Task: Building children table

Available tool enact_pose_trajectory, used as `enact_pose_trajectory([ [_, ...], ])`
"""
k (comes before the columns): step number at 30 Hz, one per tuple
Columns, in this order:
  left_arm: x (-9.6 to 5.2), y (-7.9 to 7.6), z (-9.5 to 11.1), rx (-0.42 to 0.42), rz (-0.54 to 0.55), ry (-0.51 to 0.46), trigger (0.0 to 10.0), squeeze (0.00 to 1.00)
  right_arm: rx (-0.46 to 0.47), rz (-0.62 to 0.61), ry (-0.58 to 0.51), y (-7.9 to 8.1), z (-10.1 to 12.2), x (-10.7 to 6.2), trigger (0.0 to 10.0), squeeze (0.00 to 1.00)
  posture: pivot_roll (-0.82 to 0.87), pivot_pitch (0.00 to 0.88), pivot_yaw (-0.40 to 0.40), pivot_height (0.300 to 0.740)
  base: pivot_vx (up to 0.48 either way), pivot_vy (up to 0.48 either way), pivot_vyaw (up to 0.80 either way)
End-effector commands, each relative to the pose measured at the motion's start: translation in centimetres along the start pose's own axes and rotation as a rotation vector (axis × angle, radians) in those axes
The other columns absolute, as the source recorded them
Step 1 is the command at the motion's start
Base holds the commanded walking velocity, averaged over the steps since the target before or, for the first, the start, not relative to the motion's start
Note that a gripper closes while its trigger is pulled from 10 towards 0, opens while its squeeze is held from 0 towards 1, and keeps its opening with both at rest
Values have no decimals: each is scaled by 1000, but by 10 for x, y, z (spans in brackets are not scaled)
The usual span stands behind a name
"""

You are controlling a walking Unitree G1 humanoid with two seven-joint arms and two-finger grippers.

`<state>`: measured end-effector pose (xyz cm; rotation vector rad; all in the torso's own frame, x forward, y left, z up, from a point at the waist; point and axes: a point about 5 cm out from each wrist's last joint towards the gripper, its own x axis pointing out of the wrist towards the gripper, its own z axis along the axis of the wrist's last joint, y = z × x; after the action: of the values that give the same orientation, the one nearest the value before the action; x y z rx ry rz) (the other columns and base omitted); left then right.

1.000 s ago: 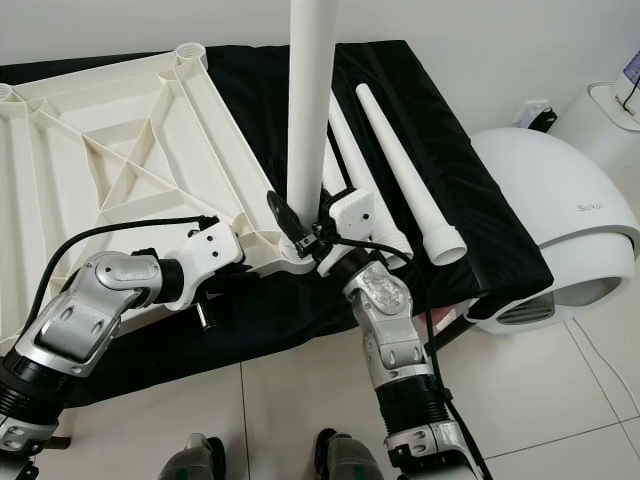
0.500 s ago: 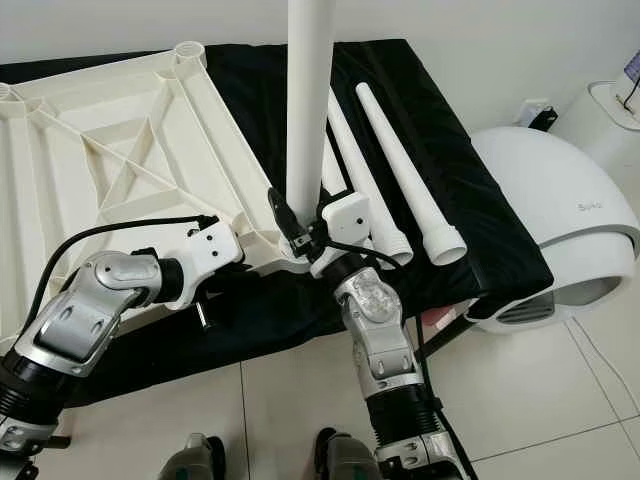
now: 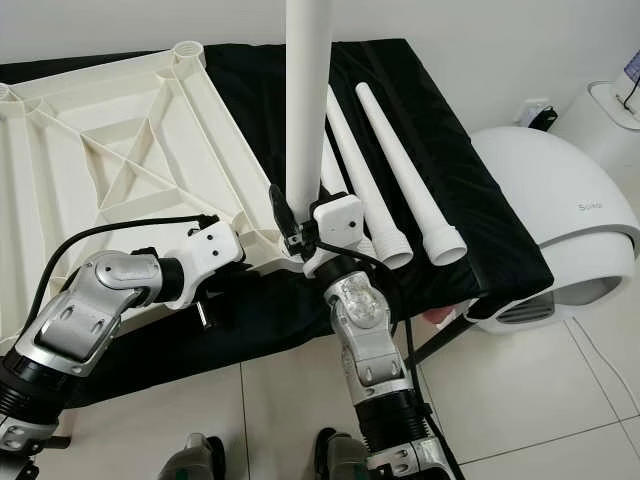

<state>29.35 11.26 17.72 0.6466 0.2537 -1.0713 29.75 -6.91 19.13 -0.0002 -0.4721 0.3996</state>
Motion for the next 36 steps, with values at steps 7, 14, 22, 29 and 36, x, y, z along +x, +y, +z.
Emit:
enact_pose_trajectory([
  [7,2,-2,2,30,10,10,10000,0,-22,-154,163,-8,-27,-19,10000,0,58,183,-38,740,0,0,0],
  [14,2,-2,2,31,9,10,10000,0,-33,-194,160,-7,-26,-20,10000,0,58,183,-39,740,0,0,0],
  [22,2,-1,2,31,11,11,10000,0,-44,-246,157,-18,-25,-21,10000,0,55,189,-34,740,0,0,0],
  [29,2,0,2,31,10,11,10000,0,-49,-249,146,-20,-23,-19,10000,0,51,190,-31,740,0,0,0],
  [36,3,0,2,33,10,10,10000,0,-52,-249,117,-23,-18,-16,10000,0,52,189,-32,740,0,0,0],
])
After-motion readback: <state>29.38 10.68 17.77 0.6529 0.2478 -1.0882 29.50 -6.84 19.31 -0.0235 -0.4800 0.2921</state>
